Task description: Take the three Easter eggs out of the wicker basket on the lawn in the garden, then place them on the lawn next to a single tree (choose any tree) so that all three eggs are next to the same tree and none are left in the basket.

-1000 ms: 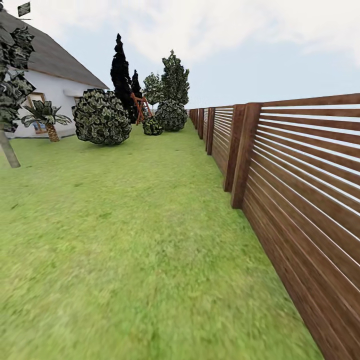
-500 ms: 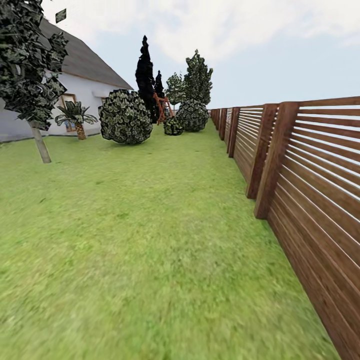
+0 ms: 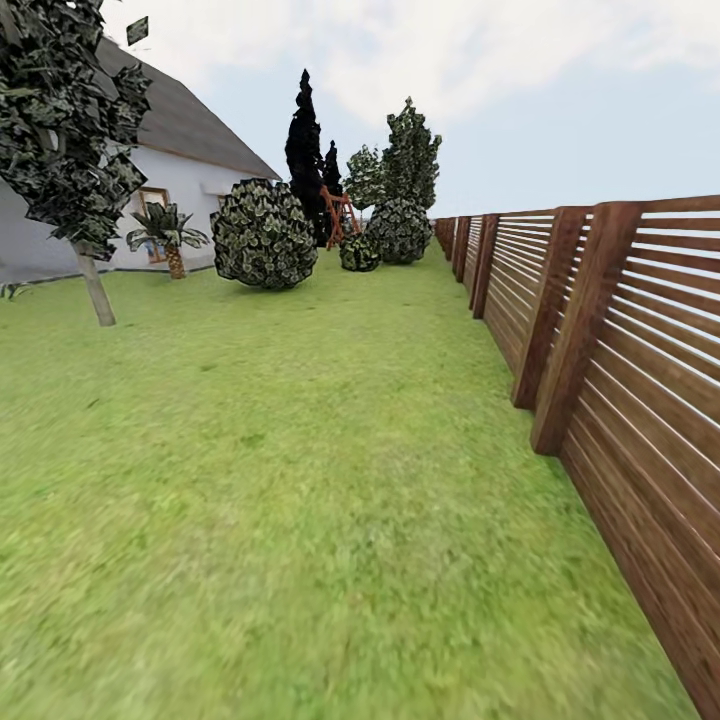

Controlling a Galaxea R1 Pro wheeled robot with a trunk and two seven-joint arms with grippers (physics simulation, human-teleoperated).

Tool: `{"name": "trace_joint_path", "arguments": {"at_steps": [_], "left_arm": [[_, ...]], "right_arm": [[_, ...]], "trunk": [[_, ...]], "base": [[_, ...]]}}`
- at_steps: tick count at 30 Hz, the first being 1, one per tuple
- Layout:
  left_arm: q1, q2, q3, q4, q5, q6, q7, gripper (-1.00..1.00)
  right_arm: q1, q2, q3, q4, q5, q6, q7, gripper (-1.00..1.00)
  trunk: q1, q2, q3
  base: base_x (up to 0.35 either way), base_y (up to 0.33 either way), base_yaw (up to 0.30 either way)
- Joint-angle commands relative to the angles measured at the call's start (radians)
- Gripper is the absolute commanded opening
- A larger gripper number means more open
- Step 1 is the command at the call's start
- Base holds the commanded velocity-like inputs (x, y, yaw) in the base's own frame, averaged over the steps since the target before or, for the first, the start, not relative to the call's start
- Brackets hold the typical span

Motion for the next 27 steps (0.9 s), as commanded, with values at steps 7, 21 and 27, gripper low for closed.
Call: {"name": "trace_joint_path", "arguments": {"at_steps": [7, 21, 27], "left_arm": [[0.001, 0.0, 0.0, -0.002, -0.001, -0.001, 0.001, 1.0], [0.0, 0.0, 0.0, -0.002, -0.001, -0.001, 0.001, 1.0], [0.0, 0.0, 0.0, -0.002, -0.001, -0.001, 0.001, 1.0]], "right_arm": [[-0.001, 0.0, 0.0, 0.002, 0.007, -0.001, 0.0, 1.0], [-0.001, 0.0, 0.0, 0.002, 0.007, -0.001, 0.0, 1.0], [-0.001, 0.0, 0.0, 0.003, 0.007, 0.0, 0.0, 1.0]], "trunk": [[0.001, 0.0, -0.001], [0.001, 0.0, -0.001], [0.001, 0.0, -0.001]], "base": [[0.335, 0.0, 0.172], [0.335, 0.0, 0.127], [0.335, 0.0, 0.001]]}}
